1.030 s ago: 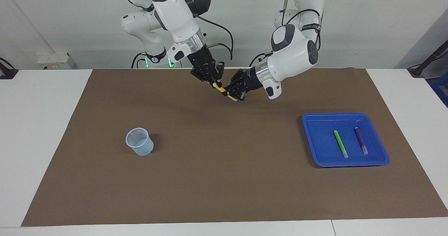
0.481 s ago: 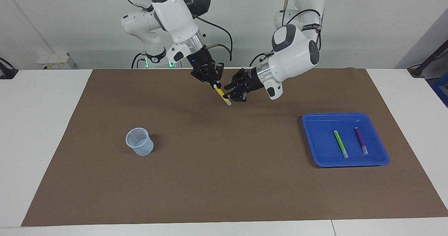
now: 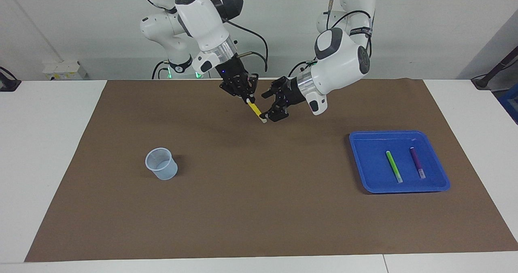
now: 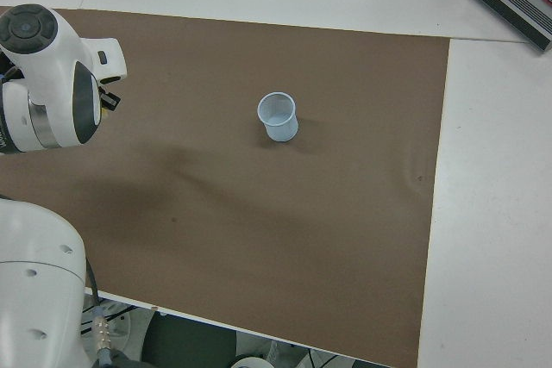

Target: Transfer and insert pens with both arms

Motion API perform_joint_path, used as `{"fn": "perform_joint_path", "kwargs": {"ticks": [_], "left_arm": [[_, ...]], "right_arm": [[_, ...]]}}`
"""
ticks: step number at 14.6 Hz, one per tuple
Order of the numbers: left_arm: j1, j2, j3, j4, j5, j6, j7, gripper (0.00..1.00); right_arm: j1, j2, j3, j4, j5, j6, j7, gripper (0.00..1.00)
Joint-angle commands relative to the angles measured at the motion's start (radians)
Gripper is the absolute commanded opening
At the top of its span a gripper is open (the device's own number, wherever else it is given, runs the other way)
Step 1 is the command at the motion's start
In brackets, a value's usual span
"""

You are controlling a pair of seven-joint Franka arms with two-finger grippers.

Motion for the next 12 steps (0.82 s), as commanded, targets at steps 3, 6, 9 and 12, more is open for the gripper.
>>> {"fn": "perform_joint_path", "kwargs": {"ticks": [3, 6, 9, 12], "left_arm": [[-0.008, -0.04, 0.008, -0.017, 0.254, -0.083, 0.064, 0.99], [0.018, -0.048, 0.017, -0.026, 0.401, -0.16, 0.236, 0.99], [0.113, -0.094, 0.018, -0.117, 0.409, -0.159, 0.576, 0.99], [0.111, -0.106, 0.017, -0.142, 0.54, -0.156, 0.712, 0.99]], "right_arm": [[-0.016, -0.01, 0.001, 0.02, -0.136, -0.084, -0.066, 0.0], [-0.031, -0.033, -0.004, 0.03, -0.219, -0.176, -0.132, 0.0], [-0.086, -0.057, -0.004, 0.03, -0.247, -0.232, -0.296, 0.0], [-0.17, -0.094, -0.004, 0.03, -0.276, -0.301, -0.454, 0.0]]}}
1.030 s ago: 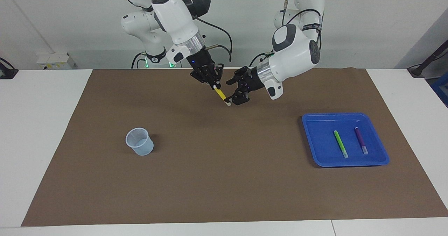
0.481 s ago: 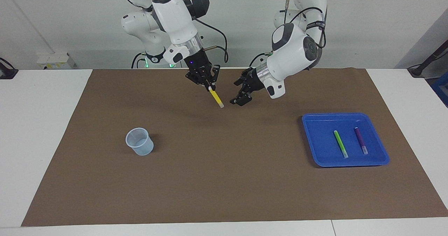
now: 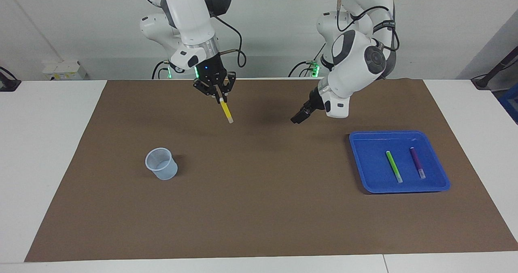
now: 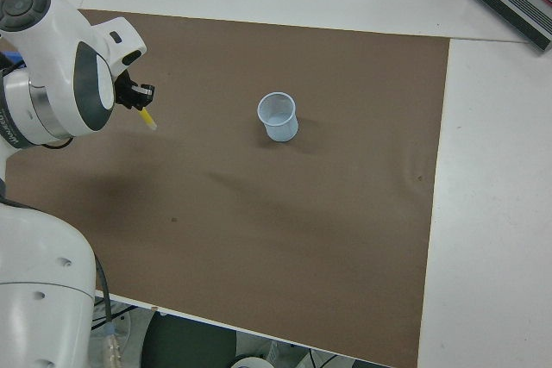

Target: Transfer and insert pens with both arms

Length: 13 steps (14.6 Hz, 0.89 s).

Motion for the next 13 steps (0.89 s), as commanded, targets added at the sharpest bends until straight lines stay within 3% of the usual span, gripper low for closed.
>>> {"fn": "perform_joint_path", "kwargs": {"ticks": [1, 4, 7, 9, 13], "left_arm": [[-0.007, -0.049, -0.005, -0.049, 0.172, -0.001, 0.111, 0.99], [0.046, -0.049, -0.003, -0.052, 0.242, 0.032, 0.365, 0.99], [0.135, -0.049, -0.003, -0.1, 0.271, 0.184, 0.667, 0.99], [0.169, -0.05, -0.003, -0.14, 0.297, 0.288, 0.779, 0.99], [0.235, -0.017, -0.003, -0.143, 0.441, 0.431, 0.921, 0.98]], "right_arm": [[-0.095, -0.046, 0.006, -0.005, -0.026, -0.068, -0.16, 0.0], [-0.245, -0.057, 0.006, -0.007, -0.026, -0.09, -0.352, 0.0], [-0.386, -0.055, 0.005, -0.024, -0.026, -0.075, -0.509, 0.0], [-0.426, -0.055, 0.006, -0.053, -0.026, -0.067, -0.536, 0.0], [-0.431, 0.001, 0.006, -0.053, -0.026, 0.062, -0.526, 0.0]]}}
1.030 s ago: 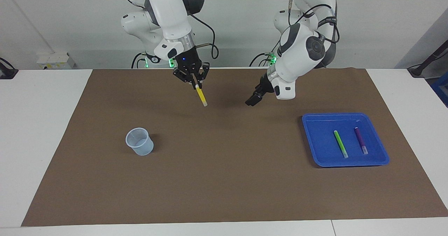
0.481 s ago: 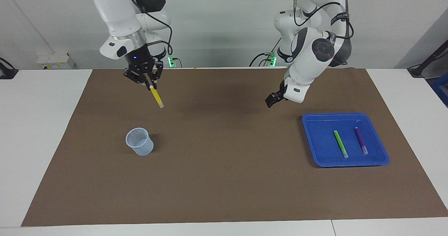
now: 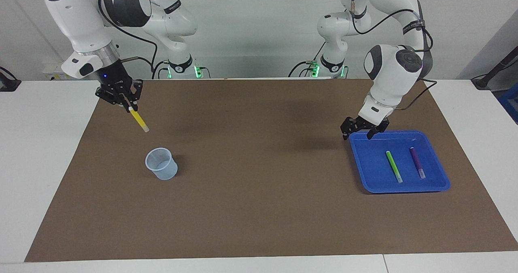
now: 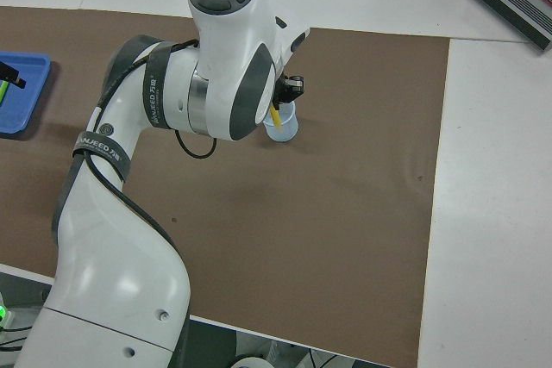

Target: Transfer and insert pens with both arms

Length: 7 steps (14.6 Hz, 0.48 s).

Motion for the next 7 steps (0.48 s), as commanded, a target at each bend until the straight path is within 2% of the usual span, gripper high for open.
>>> {"fn": "perform_joint_path", "kwargs": {"ticks": [1, 4, 6, 7], "left_arm": [[0.045, 0.021, -0.008, -0.016, 0.08, 0.096, 0.088, 0.98], [0.078, 0.076, -0.007, 0.01, 0.156, 0.135, 0.098, 0.97], [0.14, 0.171, -0.007, 0.074, 0.163, 0.127, 0.105, 0.97], [0.146, 0.193, -0.007, 0.098, 0.163, 0.118, 0.105, 0.97]], "right_arm": [[-0.01, 0.047, 0.013, -0.005, -0.016, 0.088, 0.005, 0.0], [0.004, 0.1, 0.013, 0.025, -0.016, 0.149, 0.058, 0.0], [0.007, 0.13, 0.017, 0.046, -0.016, 0.178, 0.081, 0.0], [0.009, 0.144, 0.022, 0.06, -0.016, 0.185, 0.095, 0.0]]}}
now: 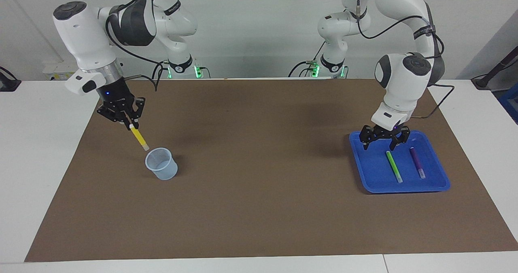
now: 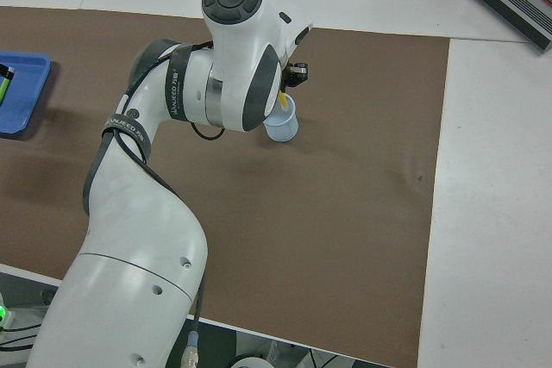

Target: Transfer and insert pens with both arms

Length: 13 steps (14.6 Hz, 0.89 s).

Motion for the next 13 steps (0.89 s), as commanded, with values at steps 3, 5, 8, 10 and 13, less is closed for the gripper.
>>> {"fn": "perform_joint_path", "kwargs": {"ticks": [3, 5, 8, 10, 13], "left_arm": [[0.045, 0.104, -0.008, 0.114, 0.018, -0.031, 0.018, 0.97], [0.054, 0.143, -0.008, 0.149, 0.018, -0.045, 0.016, 0.97], [0.06, 0.15, -0.008, 0.154, 0.006, -0.046, 0.016, 0.97], [0.066, 0.169, -0.008, 0.157, 0.006, -0.037, 0.018, 0.96], [0.077, 0.189, -0.008, 0.175, 0.006, -0.061, 0.018, 0.99]], "right_arm": [[0.023, 0.048, 0.019, 0.051, -0.012, 0.014, 0.095, 0.0], [0.025, 0.06, 0.019, 0.051, -0.012, 0.014, 0.102, 0.0], [0.025, 0.067, 0.019, 0.048, -0.006, 0.046, 0.099, 0.0], [0.025, 0.065, 0.019, 0.042, -0.003, 0.048, 0.1, 0.0], [0.026, 0.062, 0.019, 0.037, -0.002, 0.045, 0.099, 0.0]]}}
